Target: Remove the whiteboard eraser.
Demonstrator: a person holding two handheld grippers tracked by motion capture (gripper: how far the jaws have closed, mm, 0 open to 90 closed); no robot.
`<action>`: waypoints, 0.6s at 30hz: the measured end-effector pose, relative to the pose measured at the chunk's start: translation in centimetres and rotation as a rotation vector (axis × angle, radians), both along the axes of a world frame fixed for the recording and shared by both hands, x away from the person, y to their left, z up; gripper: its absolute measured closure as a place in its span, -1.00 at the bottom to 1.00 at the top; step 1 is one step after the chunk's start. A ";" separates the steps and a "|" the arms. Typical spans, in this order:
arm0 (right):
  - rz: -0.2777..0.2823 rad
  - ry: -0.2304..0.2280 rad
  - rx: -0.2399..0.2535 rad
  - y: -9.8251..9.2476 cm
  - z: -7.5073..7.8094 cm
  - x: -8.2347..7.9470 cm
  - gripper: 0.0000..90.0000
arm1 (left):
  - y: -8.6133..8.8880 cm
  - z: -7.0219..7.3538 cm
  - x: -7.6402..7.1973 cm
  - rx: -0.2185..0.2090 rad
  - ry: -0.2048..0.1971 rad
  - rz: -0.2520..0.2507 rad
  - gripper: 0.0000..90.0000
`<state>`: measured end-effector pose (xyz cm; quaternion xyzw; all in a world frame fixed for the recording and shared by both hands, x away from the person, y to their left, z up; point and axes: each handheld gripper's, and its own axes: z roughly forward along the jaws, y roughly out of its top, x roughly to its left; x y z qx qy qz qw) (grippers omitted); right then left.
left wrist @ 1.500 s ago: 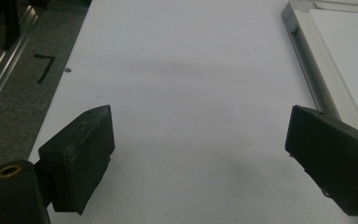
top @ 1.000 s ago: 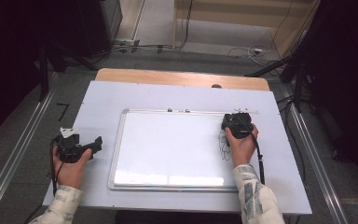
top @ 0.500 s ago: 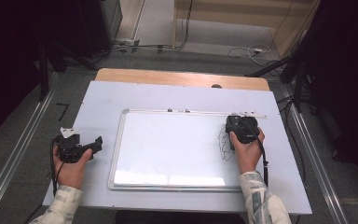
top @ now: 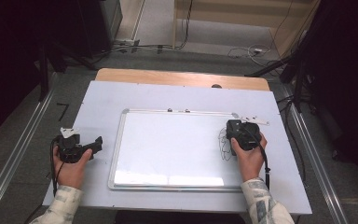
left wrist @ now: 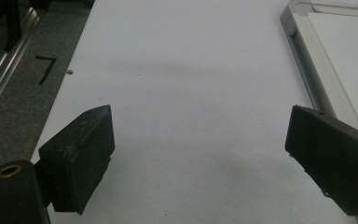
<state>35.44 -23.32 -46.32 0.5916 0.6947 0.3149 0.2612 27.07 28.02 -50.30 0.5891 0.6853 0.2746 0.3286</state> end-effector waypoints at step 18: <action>0.016 -0.013 -0.003 -0.2 0.2 -1.3 -0.16 | 0.0 0.0 -0.1 0.002 0.000 0.003 -0.80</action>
